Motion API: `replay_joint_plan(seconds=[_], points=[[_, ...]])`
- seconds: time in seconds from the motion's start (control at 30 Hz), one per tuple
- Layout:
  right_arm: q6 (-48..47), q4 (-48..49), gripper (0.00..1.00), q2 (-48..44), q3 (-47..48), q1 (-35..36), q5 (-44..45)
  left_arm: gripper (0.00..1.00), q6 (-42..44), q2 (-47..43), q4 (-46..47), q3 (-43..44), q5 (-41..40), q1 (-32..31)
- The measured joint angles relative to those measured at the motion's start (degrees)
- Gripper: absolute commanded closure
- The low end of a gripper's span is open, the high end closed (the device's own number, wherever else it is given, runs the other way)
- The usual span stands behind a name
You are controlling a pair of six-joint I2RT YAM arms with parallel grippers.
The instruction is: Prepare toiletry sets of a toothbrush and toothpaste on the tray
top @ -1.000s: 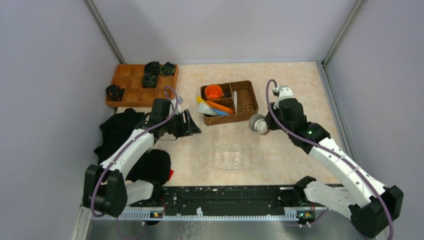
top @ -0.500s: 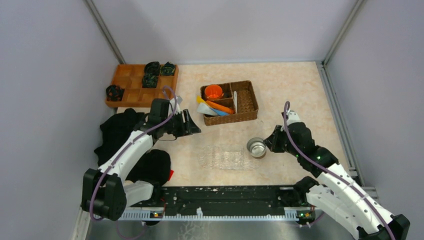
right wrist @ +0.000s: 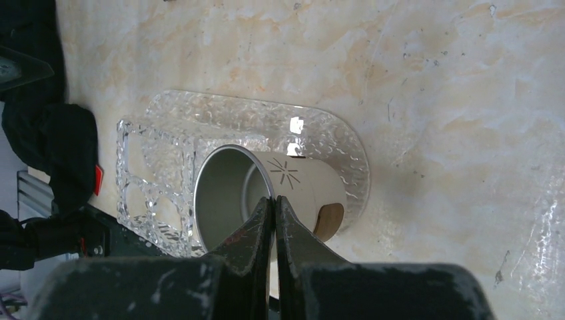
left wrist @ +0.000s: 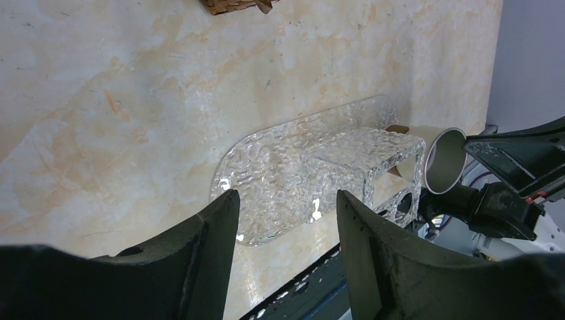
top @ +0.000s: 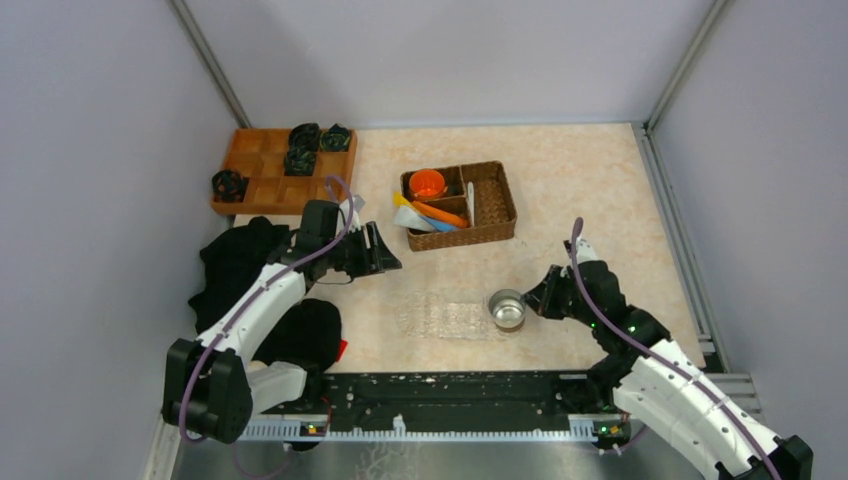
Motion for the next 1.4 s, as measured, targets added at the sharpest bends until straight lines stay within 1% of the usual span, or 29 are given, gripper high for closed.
replay_joint_plan(seconds=[0.27,0.37,0.43,0.47,0.6,0.87,1.0,1.07,1.2,1.27,1.33,1.4], points=[[0.9,3.2,1.00,0.9,-1.8,0.0,-0.9,0.38,0.0,0.0,0.0,-0.1,0.0,0.0],[0.9,4.0,0.93,1.2,-1.8,0.0,-1.0,0.38,0.0,0.0,0.0,-0.1,0.0,0.0],[0.9,4.3,0.83,1.2,-1.8,0.0,-1.0,0.38,0.0,0.0,0.0,-0.1,0.0,0.0],[0.9,4.4,0.80,1.2,-1.8,0.0,-1.0,0.38,0.0,0.0,0.0,-0.1,0.0,0.0],[0.8,4.2,0.74,1.2,-1.8,0.0,-0.8,0.38,-0.1,0.0,0.0,-0.1,0.0,0.0],[0.3,1.6,0.67,0.3,-1.6,0.0,0.4,0.38,-0.2,0.0,0.0,-0.1,0.0,0.0],[0.4,-0.1,0.58,0.1,-0.8,0.0,1.3,0.38,-0.2,0.0,0.0,-0.1,0.0,0.0],[0.3,-1.2,0.54,0.0,0.4,0.0,2.3,0.38,-0.2,0.0,0.0,-0.1,0.0,0.0],[0.2,-3.8,0.54,0.2,4.6,0.0,5.1,0.39,-0.3,0.4,0.5,0.0,0.4,0.0],[0.0,-5.0,0.54,1.4,8.2,0.0,6.3,0.39,-0.4,1.2,0.7,0.5,0.8,0.0],[-1.2,-5.3,0.54,3.4,12.6,0.0,7.2,0.39,-0.4,2.5,0.3,2.5,1.0,0.0],[-3.3,-5.6,0.56,7.1,17.9,0.0,7.6,0.39,-0.3,4.2,-0.5,6.6,0.8,0.0]])
